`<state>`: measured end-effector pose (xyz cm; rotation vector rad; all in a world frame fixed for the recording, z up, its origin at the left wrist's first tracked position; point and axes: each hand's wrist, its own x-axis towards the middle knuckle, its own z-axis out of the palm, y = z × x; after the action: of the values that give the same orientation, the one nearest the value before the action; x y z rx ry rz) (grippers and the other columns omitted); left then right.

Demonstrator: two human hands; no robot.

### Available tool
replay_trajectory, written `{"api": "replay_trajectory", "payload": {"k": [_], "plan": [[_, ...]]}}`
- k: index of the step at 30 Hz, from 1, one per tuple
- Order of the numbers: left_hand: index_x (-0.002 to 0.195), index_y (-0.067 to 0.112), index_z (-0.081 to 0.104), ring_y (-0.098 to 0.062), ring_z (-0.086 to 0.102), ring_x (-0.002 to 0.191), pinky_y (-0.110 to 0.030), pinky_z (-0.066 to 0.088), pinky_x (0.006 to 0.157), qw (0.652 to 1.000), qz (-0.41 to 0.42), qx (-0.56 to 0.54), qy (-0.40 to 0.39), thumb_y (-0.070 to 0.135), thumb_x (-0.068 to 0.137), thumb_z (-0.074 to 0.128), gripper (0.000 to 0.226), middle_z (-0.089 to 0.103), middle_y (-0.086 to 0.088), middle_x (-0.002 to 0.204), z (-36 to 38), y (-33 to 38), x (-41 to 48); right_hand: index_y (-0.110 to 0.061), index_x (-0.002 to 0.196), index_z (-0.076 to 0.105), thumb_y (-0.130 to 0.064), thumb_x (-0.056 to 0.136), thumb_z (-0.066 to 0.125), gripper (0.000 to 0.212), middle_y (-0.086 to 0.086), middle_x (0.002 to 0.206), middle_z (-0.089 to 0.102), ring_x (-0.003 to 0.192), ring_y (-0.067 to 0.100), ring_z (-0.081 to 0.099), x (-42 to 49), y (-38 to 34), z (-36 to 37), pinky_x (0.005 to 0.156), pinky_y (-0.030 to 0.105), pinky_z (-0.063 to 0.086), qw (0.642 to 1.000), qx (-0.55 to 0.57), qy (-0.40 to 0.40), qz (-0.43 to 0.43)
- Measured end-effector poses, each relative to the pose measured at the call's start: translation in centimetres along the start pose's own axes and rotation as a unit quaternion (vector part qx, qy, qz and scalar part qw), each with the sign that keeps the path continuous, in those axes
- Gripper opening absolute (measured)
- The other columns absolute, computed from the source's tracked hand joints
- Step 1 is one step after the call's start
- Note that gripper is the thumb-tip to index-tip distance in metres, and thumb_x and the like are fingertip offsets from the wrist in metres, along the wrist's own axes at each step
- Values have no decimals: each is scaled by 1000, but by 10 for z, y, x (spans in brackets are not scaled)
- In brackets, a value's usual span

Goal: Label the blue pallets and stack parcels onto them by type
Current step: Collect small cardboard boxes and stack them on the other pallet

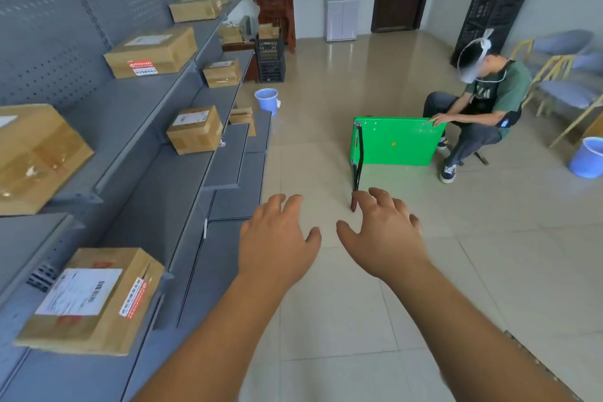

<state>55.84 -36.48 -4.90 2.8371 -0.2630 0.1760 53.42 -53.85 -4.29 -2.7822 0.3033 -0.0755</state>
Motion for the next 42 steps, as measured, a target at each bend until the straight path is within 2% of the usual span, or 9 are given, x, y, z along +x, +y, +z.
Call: {"api": "replay_trajectory", "payload": {"k": [5, 13, 24, 33, 37, 42], "plan": [[147, 30, 41, -25, 44, 136, -44, 40, 103, 1000, -10, 4, 0, 56, 91, 52, 63, 44, 3, 154, 17, -4, 71, -35, 147, 38, -57, 89, 47, 63, -2, 161, 33, 145, 29, 33, 74, -4, 5, 116, 56, 31, 1000, -7, -11, -7], [149, 30, 39, -25, 42, 137, -44, 39, 105, 1000, 13, -9, 8, 55, 92, 51, 63, 43, 2, 155, 38, -42, 220, -33, 149, 37, -57, 89, 46, 65, -2, 160, 35, 144, 30, 34, 214, -42, 23, 115, 57, 31, 1000, -22, 0, -5], [145, 28, 43, -26, 44, 135, -44, 42, 100, 999, 27, -19, 5, 53, 91, 54, 61, 45, 2, 152, 32, -94, 423, -33, 147, 39, -61, 93, 45, 62, -1, 157, 39, 140, 29, 37, 392, -88, 24, 112, 54, 35, 998, -19, 25, 46], [146, 27, 44, -26, 43, 135, -44, 40, 102, 999, 34, -18, 6, 51, 92, 55, 60, 44, 2, 151, 62, -85, 577, -34, 146, 40, -65, 91, 44, 63, -3, 156, 40, 140, 29, 38, 550, -77, 38, 110, 54, 35, 999, -4, 34, 39], [144, 28, 45, -26, 45, 132, -44, 42, 99, 1000, 21, -1, 9, 52, 92, 54, 58, 45, 3, 149, 72, -71, 648, -34, 145, 41, -64, 90, 46, 63, -3, 156, 39, 140, 28, 37, 629, -69, 31, 110, 52, 34, 999, 9, 35, 20], [148, 32, 43, -23, 42, 136, -43, 40, 103, 999, -11, -3, 35, 54, 92, 55, 61, 44, 4, 152, 77, -57, 736, -34, 146, 41, -62, 90, 49, 63, -3, 158, 38, 141, 30, 36, 732, -66, 16, 112, 54, 34, 999, 18, 31, -19]]}}
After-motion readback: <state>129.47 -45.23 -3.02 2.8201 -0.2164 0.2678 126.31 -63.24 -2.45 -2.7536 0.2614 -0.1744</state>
